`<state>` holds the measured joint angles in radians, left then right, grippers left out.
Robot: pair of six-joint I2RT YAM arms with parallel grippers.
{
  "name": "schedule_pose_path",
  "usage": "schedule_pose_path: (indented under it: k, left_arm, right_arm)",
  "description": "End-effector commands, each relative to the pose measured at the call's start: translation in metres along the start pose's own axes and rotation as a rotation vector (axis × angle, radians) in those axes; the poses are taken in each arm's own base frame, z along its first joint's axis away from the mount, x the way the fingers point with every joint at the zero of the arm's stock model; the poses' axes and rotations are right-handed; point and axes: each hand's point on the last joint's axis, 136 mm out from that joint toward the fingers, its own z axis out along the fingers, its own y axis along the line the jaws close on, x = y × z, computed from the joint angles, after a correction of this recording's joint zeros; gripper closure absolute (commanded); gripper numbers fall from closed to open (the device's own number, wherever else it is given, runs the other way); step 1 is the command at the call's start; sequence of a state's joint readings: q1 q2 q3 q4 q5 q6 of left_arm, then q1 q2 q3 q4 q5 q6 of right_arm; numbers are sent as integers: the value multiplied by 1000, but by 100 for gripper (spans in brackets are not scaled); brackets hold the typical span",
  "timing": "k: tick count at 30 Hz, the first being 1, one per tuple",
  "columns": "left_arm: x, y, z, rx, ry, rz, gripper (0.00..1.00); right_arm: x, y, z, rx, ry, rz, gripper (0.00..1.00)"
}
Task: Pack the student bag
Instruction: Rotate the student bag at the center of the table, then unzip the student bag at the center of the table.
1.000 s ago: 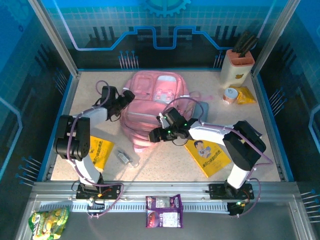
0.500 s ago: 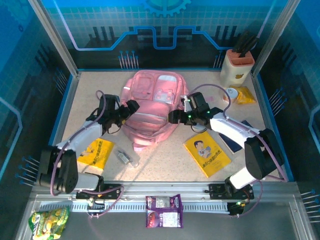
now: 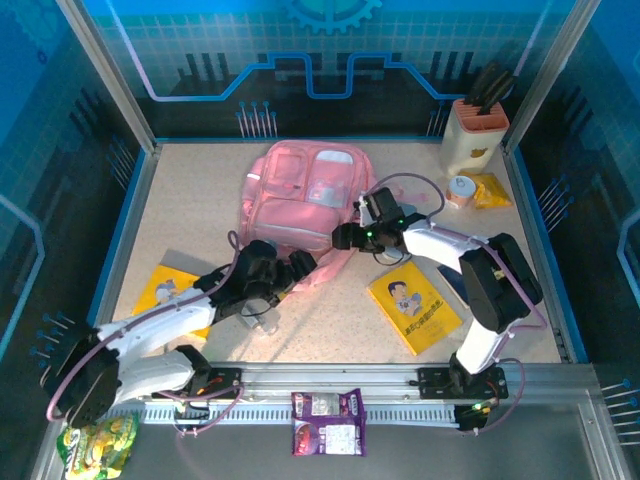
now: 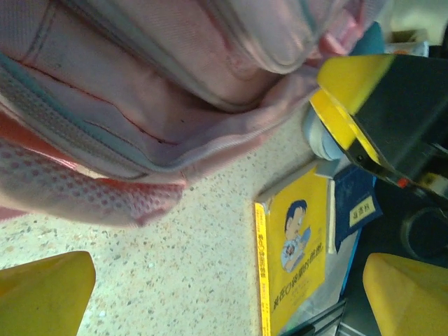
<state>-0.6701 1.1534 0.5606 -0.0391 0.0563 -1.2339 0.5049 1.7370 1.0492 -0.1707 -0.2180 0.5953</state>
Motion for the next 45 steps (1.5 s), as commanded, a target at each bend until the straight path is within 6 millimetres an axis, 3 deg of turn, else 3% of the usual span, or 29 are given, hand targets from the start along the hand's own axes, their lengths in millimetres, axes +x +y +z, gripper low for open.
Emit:
schedule_pose_path:
  k: [1, 5, 10, 15, 18, 22, 27, 31, 38, 42, 45]
  left_arm:
    - [-10, -15, 16, 52, -33, -32, 1]
    - [-41, 9, 25, -13, -85, -60, 1]
    - [-93, 59, 9, -143, -186, -118, 1]
    - [-150, 73, -8, -200, -277, -45, 1]
    - [-162, 67, -15, -202, -268, -3, 1]
    - [-156, 52, -24, -132, -271, 35, 1]
    - [-136, 46, -30, -134, -289, 63, 1]
    - [-105, 21, -16, -97, -235, 119, 1]
    - [-60, -16, 17, -22, -148, 175, 1]
    - [-51, -24, 40, -23, -109, 188, 1]
    - [-55, -24, 54, -24, -122, 174, 1]
  right_arm:
    - [4, 19, 10, -44, -2, -5, 26]
    - [11, 33, 11, -64, -40, 6, 27]
    - [16, 65, -3, -118, -100, -84, 27]
    - [2, 69, -35, -105, -171, -122, 20]
    - [-15, 57, -53, -67, -221, -148, 18]
    - [-42, 32, -64, -72, -236, -74, 17]
    - [-72, 7, -48, -91, -190, 31, 18]
    - [-94, -7, -29, -109, -171, 87, 22]
    - [-108, -36, 8, -35, -130, 143, 22]
    - [-112, -60, 24, 40, -107, 192, 24]
    - [-116, -68, 32, 55, -98, 207, 31]
